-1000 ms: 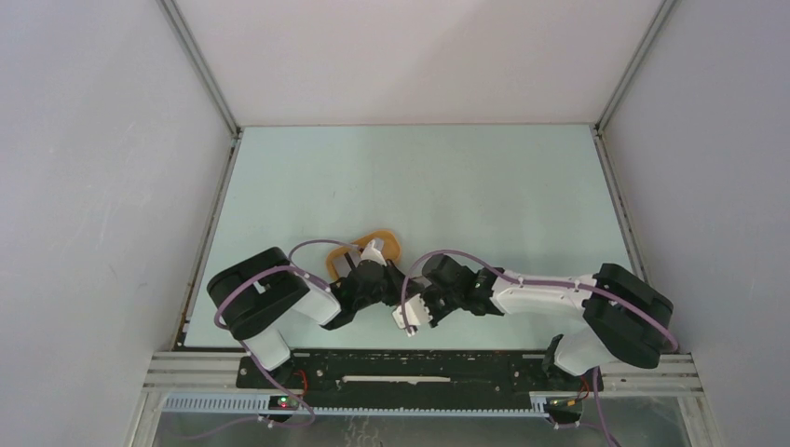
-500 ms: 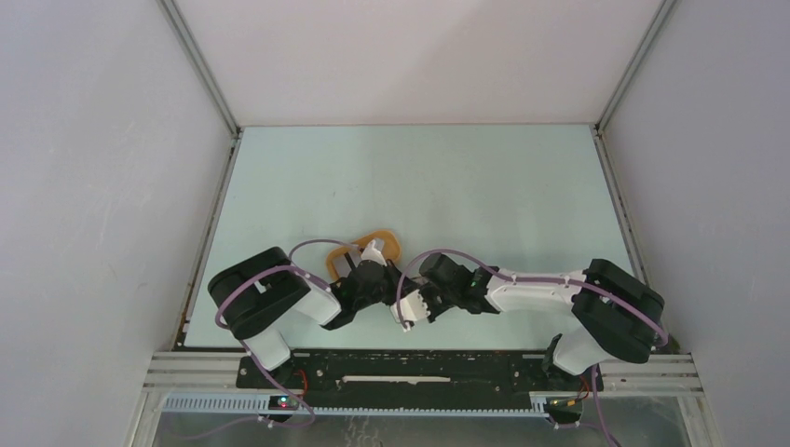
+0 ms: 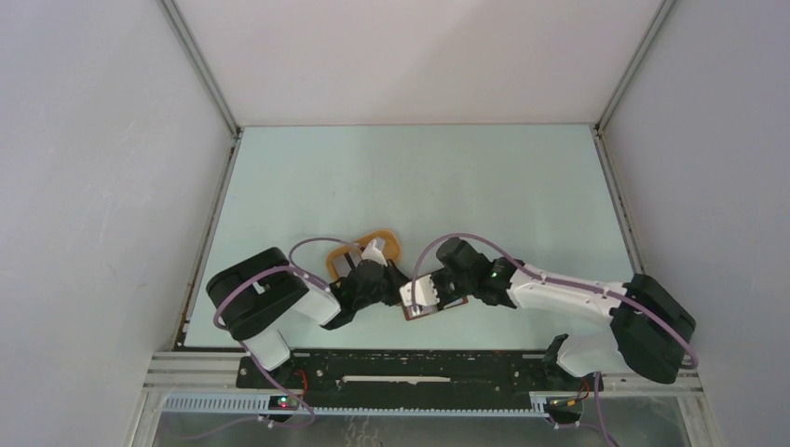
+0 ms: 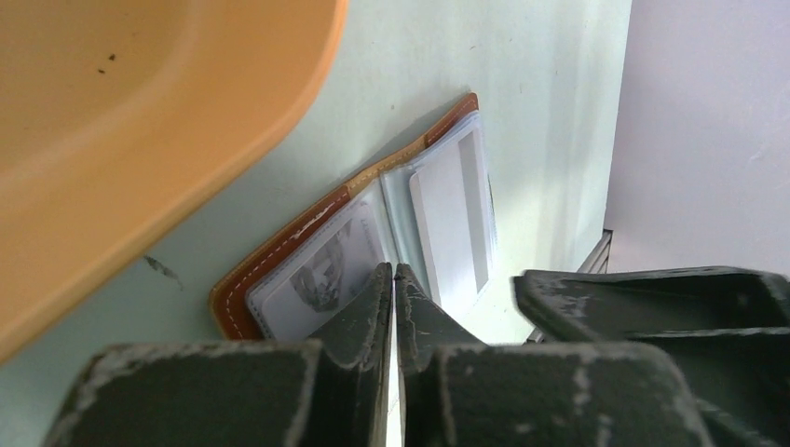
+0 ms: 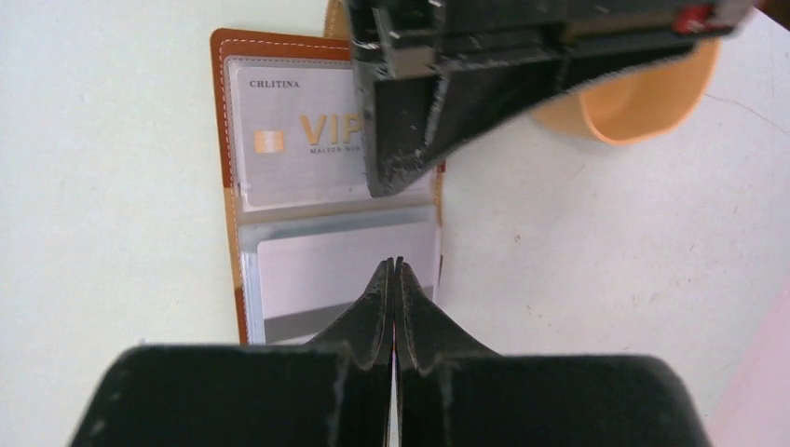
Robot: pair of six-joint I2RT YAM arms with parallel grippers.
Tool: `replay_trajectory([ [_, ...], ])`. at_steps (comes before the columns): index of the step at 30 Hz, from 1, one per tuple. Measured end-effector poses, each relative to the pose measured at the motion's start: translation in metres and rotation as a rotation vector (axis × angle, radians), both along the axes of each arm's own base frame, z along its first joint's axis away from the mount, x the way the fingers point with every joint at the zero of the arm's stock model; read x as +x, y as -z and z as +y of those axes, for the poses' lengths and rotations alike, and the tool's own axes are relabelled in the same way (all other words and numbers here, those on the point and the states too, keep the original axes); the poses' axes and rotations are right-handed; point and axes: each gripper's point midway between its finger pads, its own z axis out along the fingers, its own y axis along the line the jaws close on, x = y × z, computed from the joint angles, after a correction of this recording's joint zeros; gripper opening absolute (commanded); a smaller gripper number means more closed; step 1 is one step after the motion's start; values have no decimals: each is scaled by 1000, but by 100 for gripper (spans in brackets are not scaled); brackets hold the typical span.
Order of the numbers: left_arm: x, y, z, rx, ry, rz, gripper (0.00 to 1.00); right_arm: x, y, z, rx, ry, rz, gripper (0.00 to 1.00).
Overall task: Put the credit cards into the card holder
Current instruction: Insert the credit card into the card holder, then close the card holder at the center of the board.
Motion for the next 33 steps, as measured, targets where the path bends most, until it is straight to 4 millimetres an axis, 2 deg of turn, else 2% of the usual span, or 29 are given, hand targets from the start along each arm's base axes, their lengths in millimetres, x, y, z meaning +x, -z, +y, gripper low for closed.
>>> replay_trajectory([
  [5, -2, -6, 2, 26, 24, -30, 13, 7, -31, -8, 80, 74, 60, 0],
  [9, -7, -23, 1, 33, 62, -90, 16, 23, -65, -14, 160, 177, 101, 4],
  [17, -12, -74, 9, 67, 96, -287, 19, 35, -134, -37, 413, 404, 308, 38],
  [22, -17, -118, 23, 80, 96, -456, 22, 34, -163, -51, 552, 500, 511, 53],
  [26, -21, -156, 41, 76, 70, -588, 37, 26, -173, -58, 632, 527, 690, 69],
  [30, -22, -181, 59, 64, 21, -666, 67, 20, -172, -55, 669, 520, 885, 69],
  [33, -23, -191, 71, 24, -22, -698, 90, 20, -154, -51, 641, 541, 1029, 68],
])
